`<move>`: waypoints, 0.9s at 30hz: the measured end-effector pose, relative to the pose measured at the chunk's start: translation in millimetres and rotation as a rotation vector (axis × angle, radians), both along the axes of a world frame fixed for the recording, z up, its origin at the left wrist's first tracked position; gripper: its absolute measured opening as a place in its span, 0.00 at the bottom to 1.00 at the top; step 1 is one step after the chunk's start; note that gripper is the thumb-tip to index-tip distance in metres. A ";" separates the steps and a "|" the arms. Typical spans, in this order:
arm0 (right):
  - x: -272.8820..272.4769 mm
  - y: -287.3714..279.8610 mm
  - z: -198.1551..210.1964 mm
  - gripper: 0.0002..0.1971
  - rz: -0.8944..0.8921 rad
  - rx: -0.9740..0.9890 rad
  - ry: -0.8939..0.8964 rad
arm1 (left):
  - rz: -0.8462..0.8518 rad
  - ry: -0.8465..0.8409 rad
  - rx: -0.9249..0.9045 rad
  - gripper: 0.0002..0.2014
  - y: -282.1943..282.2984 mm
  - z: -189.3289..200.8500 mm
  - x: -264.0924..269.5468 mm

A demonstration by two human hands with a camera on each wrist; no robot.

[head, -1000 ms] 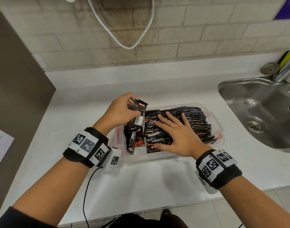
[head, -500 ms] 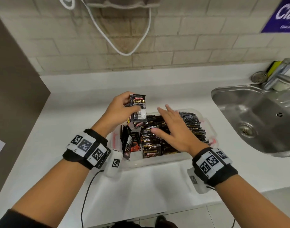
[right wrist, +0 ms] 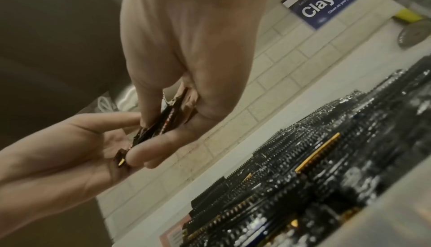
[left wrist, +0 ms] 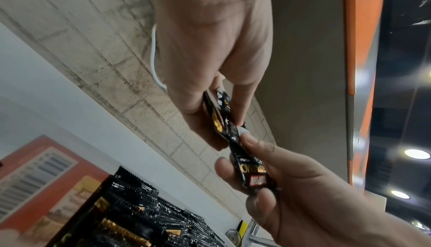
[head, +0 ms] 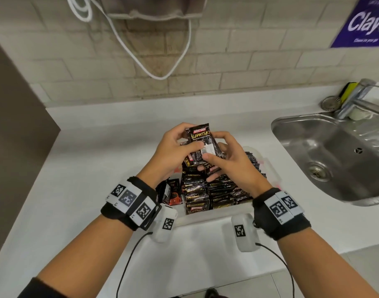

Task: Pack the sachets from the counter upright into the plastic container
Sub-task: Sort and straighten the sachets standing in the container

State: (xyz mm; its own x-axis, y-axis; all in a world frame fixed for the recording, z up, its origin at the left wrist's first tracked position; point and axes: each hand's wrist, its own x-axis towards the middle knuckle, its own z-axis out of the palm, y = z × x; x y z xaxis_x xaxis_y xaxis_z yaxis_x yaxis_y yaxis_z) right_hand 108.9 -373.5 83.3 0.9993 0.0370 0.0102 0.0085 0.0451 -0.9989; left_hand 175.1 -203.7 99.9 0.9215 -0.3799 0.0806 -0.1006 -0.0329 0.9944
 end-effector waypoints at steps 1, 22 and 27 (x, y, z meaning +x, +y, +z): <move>-0.7 -0.8 -1.8 0.25 0.011 0.033 0.008 | 0.003 0.005 0.001 0.15 -0.7 -1.1 0.2; -2.4 6.7 -12.7 0.28 -0.105 0.056 -0.020 | 0.140 -0.037 0.043 0.09 0.8 -7.5 4.5; -3.5 -5.7 -19.2 0.23 -0.170 0.089 -0.019 | 0.030 -0.065 -0.047 0.09 19.2 2.0 10.8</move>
